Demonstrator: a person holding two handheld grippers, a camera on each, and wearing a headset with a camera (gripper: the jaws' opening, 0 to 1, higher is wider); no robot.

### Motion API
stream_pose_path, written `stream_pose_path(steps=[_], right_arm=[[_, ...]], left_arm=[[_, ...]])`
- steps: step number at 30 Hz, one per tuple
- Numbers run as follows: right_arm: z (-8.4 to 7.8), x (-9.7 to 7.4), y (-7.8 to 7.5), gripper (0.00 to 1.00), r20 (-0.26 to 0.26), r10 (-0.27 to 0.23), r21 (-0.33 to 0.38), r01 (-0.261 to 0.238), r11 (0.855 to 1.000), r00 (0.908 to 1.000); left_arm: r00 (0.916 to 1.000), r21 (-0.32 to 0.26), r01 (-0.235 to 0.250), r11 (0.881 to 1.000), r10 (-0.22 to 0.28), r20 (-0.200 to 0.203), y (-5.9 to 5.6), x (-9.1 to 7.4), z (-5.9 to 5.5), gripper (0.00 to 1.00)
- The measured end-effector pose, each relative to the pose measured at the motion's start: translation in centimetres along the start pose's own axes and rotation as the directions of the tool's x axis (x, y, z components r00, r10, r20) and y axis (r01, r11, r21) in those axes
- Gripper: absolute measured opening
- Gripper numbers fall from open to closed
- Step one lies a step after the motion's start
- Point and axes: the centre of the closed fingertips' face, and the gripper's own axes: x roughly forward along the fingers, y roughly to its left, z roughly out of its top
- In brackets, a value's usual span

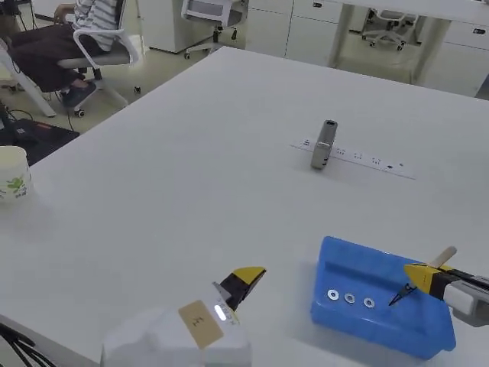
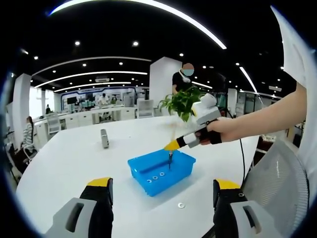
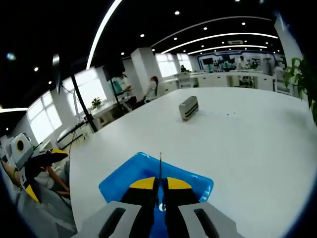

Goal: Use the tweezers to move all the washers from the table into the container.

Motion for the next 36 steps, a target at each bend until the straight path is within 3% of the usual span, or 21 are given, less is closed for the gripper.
stream_pose_path(steps=[11,22,27,36], right_arm=[[-0.7,0.6,0.0,0.02,-0.023,-0.003,-0.014,0.003,1.0,0.9997],[-0.9,0.9,0.6,0.03,-0.038,0.007,-0.097,-0.011,0.995,0.9993],[-0.5,0.5,0.9,0.03,-0.015,0.015,-0.094,-0.017,0.995,0.9998],[1.2,-0.9,1.8,0.03,0.069,0.025,-0.057,-0.021,0.998,0.9973]], left_arm=[[1.0,0.004,0.001,1.0,-0.001,-0.009,0.0,0.0,-0.2,0.84],[1.0,0.002,0.001,1.0,-0.001,-0.006,0.0,0.0,-0.1,0.84],[0.9999,0.007,0.005,1.0,-0.005,-0.011,-0.2,0.1,-0.2,0.84],[0.9999,0.009,0.003,1.0,-0.003,-0.011,-0.1,0.1,-0.2,0.84]])
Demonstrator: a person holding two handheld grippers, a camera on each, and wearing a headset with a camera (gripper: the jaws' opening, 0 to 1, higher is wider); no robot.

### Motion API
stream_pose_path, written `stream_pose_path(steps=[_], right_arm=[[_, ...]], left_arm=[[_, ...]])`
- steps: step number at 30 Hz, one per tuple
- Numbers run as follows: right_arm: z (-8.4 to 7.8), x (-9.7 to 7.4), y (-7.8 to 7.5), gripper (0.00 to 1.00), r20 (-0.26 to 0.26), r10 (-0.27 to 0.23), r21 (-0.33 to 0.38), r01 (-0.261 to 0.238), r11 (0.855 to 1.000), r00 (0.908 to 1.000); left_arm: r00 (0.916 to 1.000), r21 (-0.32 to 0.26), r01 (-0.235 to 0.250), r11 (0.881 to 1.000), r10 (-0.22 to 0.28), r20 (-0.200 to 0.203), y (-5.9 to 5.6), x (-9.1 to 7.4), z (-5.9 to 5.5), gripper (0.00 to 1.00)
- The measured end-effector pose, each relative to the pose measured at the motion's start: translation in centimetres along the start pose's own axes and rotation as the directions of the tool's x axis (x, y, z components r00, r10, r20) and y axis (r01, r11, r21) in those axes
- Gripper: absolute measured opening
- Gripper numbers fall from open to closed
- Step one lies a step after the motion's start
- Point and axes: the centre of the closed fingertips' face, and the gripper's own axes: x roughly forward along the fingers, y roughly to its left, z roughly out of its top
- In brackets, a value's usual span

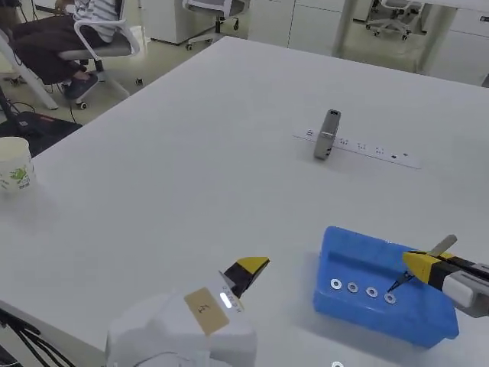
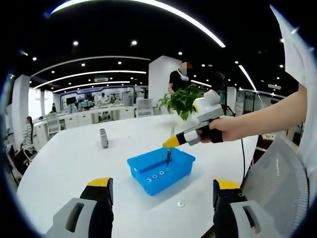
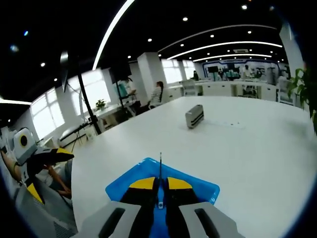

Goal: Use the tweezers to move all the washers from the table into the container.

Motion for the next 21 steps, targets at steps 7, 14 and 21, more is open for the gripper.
stream_pose_path(steps=[7,14,21], right_arm=[[0.8,-1.1,1.5,0.03,0.051,0.023,0.022,-0.024,0.999,0.9984],[1.1,-1.9,3.5,0.03,0.084,0.062,0.035,-0.065,0.997,0.9946],[0.5,-2.1,6.2,0.03,0.089,0.134,0.045,-0.138,0.989,0.987]], left_arm=[[1.0,-0.004,-0.002,1.0,0.002,0.008,0.1,-0.1,0.1,0.84],[1.0,-0.003,0.003,1.0,-0.003,0.009,0.0,-0.1,0.1,0.84],[0.9999,-0.004,0.006,1.0,-0.006,0.015,-0.1,-0.1,0.2,0.84]])
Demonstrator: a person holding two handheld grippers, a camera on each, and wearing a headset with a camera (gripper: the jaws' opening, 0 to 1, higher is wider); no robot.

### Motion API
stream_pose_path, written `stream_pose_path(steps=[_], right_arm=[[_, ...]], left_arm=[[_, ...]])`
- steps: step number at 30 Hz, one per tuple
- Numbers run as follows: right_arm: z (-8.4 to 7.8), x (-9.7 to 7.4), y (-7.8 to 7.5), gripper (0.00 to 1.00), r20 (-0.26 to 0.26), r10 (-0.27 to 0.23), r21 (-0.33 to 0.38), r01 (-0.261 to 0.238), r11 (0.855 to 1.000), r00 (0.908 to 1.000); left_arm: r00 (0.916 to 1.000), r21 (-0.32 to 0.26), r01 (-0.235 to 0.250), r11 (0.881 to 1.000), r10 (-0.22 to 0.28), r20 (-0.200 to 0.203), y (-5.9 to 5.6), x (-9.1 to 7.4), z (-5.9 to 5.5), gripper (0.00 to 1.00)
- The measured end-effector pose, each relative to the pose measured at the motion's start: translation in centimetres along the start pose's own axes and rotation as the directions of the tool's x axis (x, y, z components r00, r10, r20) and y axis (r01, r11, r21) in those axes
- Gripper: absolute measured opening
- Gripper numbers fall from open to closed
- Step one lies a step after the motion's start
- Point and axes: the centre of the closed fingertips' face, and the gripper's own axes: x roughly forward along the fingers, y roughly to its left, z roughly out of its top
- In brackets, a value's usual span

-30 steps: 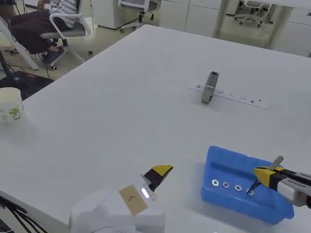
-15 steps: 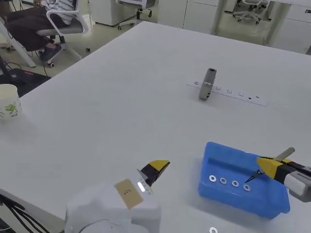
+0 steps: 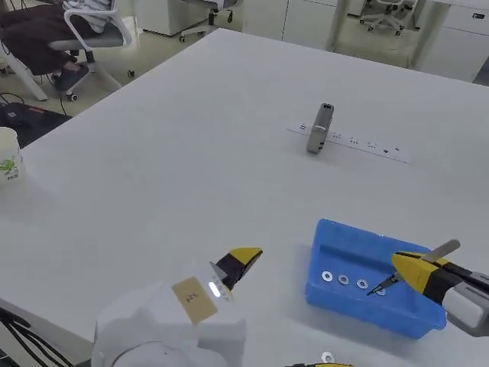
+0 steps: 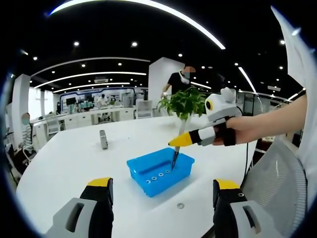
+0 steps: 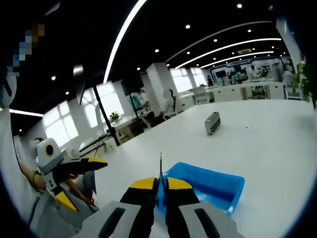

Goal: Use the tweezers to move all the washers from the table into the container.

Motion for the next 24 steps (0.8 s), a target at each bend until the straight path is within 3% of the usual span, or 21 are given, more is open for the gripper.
stream_pose_path(steps=[5,12,24], right_arm=[[-1.5,0.5,1.6,0.03,-0.031,0.05,0.011,-0.049,0.999,0.9983],[-3.3,1.2,2.8,0.03,-0.068,0.092,0.035,-0.09,0.995,0.9934],[-6.3,1.7,3.2,0.03,-0.138,0.112,0.056,-0.105,0.993,0.9841]], left_arm=[[1.0,-0.001,0.003,1.0,-0.003,-0.001,-0.1,0.0,0.0,0.84],[1.0,0.001,0.005,1.0,-0.005,-0.002,-0.2,0.0,0.0,0.84],[0.9999,0.002,0.01,1.0,-0.01,-0.012,-0.2,0.1,-0.2,0.84]])
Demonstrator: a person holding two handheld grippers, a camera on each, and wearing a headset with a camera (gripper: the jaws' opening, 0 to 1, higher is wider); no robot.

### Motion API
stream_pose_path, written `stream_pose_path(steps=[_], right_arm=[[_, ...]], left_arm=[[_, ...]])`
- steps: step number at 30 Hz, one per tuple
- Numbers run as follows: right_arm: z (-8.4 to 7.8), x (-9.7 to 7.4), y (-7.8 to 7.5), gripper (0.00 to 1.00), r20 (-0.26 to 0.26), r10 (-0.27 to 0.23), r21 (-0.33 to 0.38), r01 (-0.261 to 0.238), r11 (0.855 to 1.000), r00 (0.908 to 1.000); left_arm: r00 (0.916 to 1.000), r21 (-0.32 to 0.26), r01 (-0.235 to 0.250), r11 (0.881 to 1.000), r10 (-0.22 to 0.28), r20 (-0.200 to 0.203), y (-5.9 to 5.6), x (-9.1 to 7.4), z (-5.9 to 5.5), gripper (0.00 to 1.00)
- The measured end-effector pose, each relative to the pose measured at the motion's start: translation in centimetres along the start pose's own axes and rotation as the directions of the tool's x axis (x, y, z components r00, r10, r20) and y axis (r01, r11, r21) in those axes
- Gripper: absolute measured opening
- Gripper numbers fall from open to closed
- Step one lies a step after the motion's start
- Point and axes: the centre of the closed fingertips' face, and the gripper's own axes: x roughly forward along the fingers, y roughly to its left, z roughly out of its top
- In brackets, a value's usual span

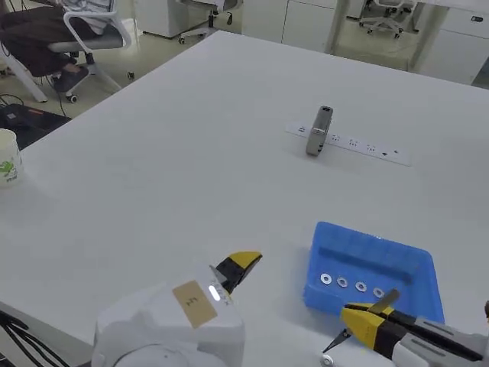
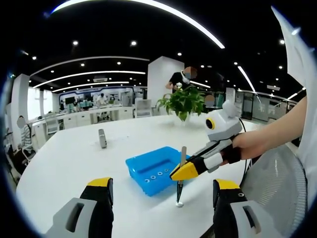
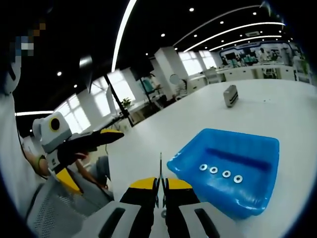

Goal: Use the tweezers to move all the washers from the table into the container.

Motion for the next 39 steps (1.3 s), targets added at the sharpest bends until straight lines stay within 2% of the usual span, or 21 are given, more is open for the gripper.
stream_pose_path(steps=[7,15,19,21,24,25,28,29,32,35,36,39], right_arm=[[-0.9,-0.1,-0.1,0.03,-0.018,-0.005,-0.002,0.005,1.0,0.9998],[-1.6,0.4,0.9,0.03,-0.068,0.006,-0.101,-0.013,0.995,0.9977],[-2.0,0.5,1.9,0.03,-0.113,0.019,-0.248,-0.047,0.968,0.9935],[-2.3,0.7,2.7,0.03,-0.132,0.034,-0.312,-0.074,0.947,0.9906],[-2.8,0.9,3.5,0.03,-0.165,0.037,-0.403,-0.102,0.91,0.9856],[-2.9,0.9,3.7,0.03,-0.18,0.033,-0.441,-0.11,0.891,0.9832],[-3.2,1.0,3.9,0.02,-0.207,0.022,-0.49,-0.123,0.863,0.9781],[-3.2,1.1,3.9,0.02,-0.207,0.021,-0.495,-0.123,0.86,0.9781],[-3.1,1.2,3.6,0.02,-0.211,0.009,-0.5,-0.116,0.858,0.9774],[-2.9,1.2,3.0,0.02,-0.2,-0.013,-0.483,-0.087,0.871,0.9798],[-2.8,1.2,2.8,0.02,-0.194,-0.018,-0.464,-0.075,0.883,0.9808],[-2.8,1.0,2.5,0.02,-0.187,-0.027,-0.446,-0.06,0.893,0.982]], left_arm=[[1.0,0.006,0.005,1.0,-0.005,-0.006,-0.1,0.0,-0.1,0.84],[1.0,0.008,0.001,1.0,-0.001,-0.007,0.0,0.0,-0.1,0.84],[1.0,0.011,0.001,1.0,-0.001,-0.007,0.0,0.0,-0.1,0.84],[1.0,0.009,0.002,1.0,-0.002,-0.006,0.0,0.0,-0.1,0.84],[1.0,0.009,0.0,1.0,0.0,-0.008,0.0,0.0,-0.1,0.84],[1.0,0.009,0.0,1.0,0.0,-0.006,0.0,0.0,-0.1,0.84],[1.0,0.009,-0.001,1.0,0.001,-0.008,0.0,0.0,-0.2,0.84],[1.0,0.01,0.0,1.0,0.001,-0.008,0.0,0.0,-0.2,0.84],[1.0,0.012,0.003,1.0,-0.002,-0.009,-0.1,0.0,-0.2,0.84],[0.9999,0.013,0.008,1.0,-0.008,-0.014,-0.2,0.1,-0.3,0.84],[0.9999,0.013,0.009,1.0,-0.009,-0.014,-0.2,0.1,-0.2,0.84],[0.9998,0.013,0.014,1.0,-0.013,-0.015,-0.3,0.1,-0.3,0.84]])
